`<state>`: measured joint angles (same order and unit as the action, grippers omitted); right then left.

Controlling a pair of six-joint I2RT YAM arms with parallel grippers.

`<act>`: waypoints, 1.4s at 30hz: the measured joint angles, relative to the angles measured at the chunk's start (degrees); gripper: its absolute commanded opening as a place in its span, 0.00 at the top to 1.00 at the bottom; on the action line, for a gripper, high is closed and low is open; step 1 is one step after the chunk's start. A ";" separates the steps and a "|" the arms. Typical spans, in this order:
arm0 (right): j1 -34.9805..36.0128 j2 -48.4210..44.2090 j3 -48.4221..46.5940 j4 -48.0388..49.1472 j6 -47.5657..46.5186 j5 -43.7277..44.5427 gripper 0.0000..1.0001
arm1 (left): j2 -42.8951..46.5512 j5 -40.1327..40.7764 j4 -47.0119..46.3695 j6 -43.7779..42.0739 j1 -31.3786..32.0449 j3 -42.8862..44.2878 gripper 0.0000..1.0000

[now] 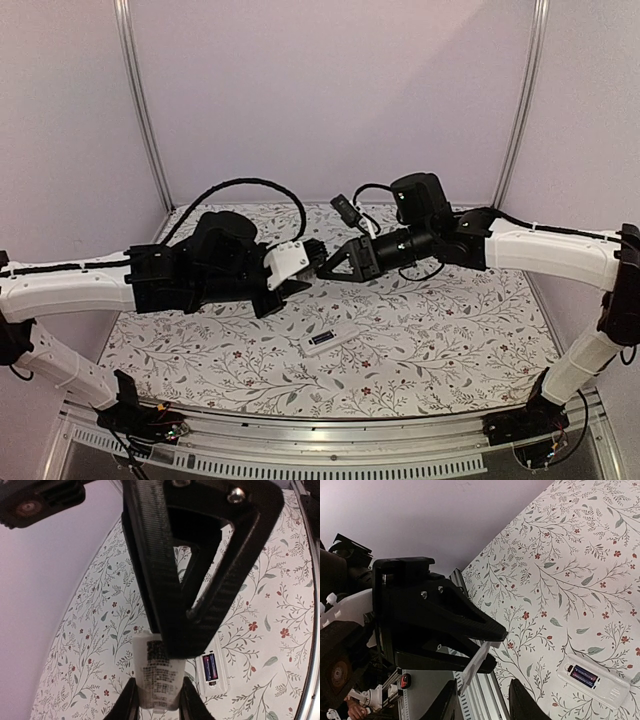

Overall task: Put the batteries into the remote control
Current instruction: Pass from the left arm to the right, then pass from the right arm to the left

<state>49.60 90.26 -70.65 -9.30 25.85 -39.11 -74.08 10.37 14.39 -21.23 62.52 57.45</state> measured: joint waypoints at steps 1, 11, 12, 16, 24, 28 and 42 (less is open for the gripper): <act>0.00 0.17 -0.26 -0.09 0.04 0.09 0.68 | -0.35 0.04 0.22 -0.02 0.00 0.26 0.83; 0.28 1.66 -1.22 -0.33 1.07 1.05 1.00 | -2.89 1.55 1.86 -0.22 0.24 1.79 0.77; 0.28 1.84 -1.22 -0.61 1.27 1.38 1.00 | -2.99 1.79 2.12 -0.22 0.24 1.79 0.70; 0.20 2.45 -1.22 -0.76 1.79 1.75 1.00 | -3.06 2.32 1.99 -0.33 0.31 1.75 0.34; -2.60 2.45 1.07 4.31 4.79 -2.34 1.00 | 8.26 1.29 -6.69 -1.88 0.42 -9.73 0.34; -3.17 2.45 1.51 6.08 5.88 -4.94 1.00 | 14.03 -0.70 -11.63 -3.85 0.39 -14.05 0.41; -3.17 2.49 3.13 13.51 12.09 -11.23 1.00 | 12.02 -1.90 -14.99 -9.73 0.48 -14.23 0.51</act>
<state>46.44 92.75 -67.53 4.21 37.93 -50.35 -62.06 8.47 -0.60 -30.96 63.00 43.22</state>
